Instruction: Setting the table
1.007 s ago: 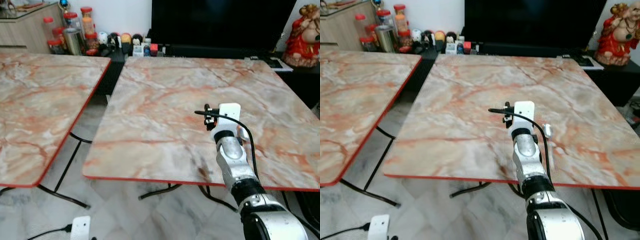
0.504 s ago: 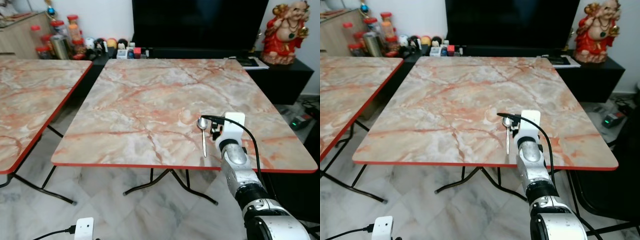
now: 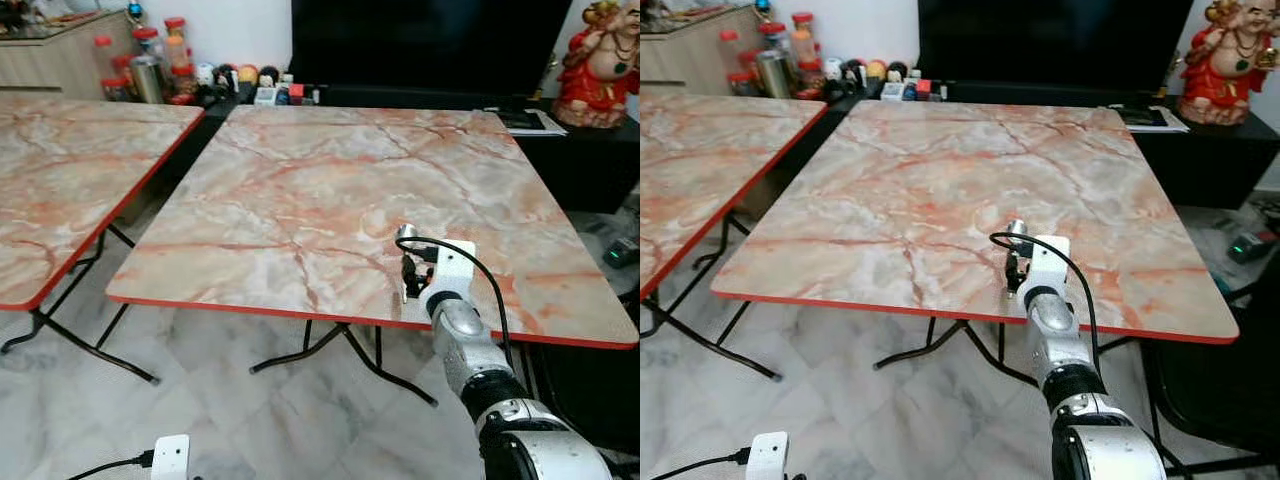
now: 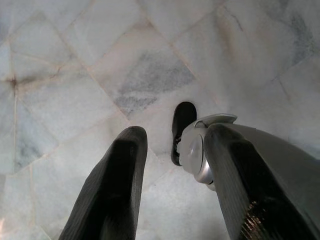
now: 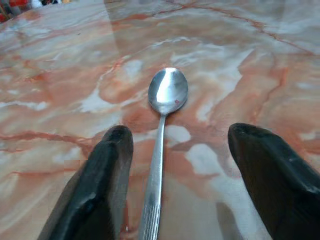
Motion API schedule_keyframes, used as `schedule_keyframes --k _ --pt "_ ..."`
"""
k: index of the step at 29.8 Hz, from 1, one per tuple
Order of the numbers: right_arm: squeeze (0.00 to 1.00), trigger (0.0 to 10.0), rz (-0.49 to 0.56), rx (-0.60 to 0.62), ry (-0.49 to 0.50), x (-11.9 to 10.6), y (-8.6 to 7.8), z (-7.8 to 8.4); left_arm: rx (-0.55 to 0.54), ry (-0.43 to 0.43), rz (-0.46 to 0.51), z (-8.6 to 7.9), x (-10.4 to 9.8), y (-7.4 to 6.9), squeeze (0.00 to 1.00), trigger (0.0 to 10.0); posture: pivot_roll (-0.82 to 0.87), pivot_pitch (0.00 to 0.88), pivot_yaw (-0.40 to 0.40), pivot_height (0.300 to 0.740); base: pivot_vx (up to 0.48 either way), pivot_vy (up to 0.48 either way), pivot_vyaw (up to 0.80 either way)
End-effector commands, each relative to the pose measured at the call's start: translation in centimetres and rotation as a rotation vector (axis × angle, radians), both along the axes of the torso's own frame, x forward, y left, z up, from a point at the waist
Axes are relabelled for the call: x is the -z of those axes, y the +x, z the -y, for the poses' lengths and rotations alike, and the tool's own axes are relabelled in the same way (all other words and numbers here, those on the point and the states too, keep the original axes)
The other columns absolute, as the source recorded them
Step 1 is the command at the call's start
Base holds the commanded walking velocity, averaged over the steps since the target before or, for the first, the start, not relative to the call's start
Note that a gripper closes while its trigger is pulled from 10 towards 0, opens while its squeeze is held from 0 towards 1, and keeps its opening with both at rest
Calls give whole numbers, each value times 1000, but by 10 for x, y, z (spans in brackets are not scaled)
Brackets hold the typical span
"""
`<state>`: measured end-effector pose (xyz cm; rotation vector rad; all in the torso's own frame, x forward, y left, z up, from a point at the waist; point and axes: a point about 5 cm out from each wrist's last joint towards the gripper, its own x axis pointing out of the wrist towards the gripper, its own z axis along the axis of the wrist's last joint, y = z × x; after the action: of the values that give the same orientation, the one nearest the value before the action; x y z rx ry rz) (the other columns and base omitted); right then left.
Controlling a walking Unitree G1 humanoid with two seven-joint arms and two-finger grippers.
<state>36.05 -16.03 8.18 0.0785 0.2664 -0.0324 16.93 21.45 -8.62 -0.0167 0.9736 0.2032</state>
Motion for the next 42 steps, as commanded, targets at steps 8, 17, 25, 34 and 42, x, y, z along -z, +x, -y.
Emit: schedule_keyframes --k 8,17,25,34,42 --pt "0 10000 -8 2 9 -4 4 -1 -21 10 8 -6 -3 3 0 10000 71 0 -17 728 0 340 0" --pt "0 10000 -104 14 -16 2 4 1 1 12 14 -4 -4 8 0 10000 67 0 -5 728 0 69 0" --pt "0 10000 -59 67 -58 -13 12 10 1 4 15 -6 -5 8 0 10000 74 0 2 728 0 0 0" --pt "0 10000 -35 115 -86 -27 19 28 3 2 13 -8 -5 7 0 10000 72 0 4 728 0 0 0" --pt "0 10000 16 6 -86 -23 17 13 6 6 8 -8 -4 6 0 10000 72 0 5 728 304 0 0"
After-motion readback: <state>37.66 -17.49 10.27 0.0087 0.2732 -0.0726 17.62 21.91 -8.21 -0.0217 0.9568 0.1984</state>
